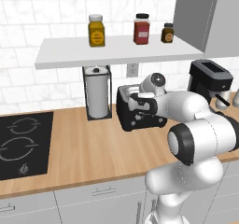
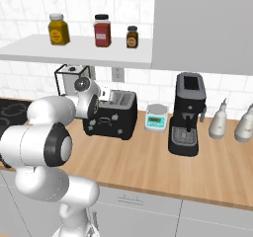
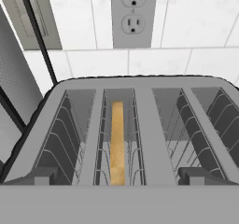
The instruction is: Start the toaster. Once the lever pops up, take the bread to the plate on the dining counter.
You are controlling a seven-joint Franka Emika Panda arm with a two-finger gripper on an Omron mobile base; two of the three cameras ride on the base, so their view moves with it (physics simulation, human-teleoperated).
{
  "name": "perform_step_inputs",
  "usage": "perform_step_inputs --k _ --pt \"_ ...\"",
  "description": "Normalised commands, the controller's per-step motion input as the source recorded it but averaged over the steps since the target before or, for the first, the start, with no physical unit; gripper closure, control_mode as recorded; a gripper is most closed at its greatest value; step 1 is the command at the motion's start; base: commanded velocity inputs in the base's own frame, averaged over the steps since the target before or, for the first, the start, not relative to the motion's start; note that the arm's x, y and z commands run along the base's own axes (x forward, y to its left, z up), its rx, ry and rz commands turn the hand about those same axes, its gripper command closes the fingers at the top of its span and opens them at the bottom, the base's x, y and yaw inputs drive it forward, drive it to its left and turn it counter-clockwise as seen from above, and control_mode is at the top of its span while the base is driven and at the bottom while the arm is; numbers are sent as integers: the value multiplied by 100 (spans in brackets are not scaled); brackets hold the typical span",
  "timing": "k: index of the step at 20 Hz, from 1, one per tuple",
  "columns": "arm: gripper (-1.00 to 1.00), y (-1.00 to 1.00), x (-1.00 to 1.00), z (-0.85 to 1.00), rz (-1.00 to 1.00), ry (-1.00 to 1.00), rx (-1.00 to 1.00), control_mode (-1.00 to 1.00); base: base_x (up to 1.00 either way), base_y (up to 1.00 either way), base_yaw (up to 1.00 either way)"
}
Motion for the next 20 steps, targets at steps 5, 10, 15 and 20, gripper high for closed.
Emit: perform_step_inputs --k 5,10,15,20 --pt "-100 0 0 0 0 0 0 -100 0 0 0" --pt "-100 0 0 0 0 0 0 -100 0 0 0" --pt "-100 0 0 0 0 0 0 -100 0 0 0" --pt "-100 0 0 0 0 0 0 -100 0 0 0"
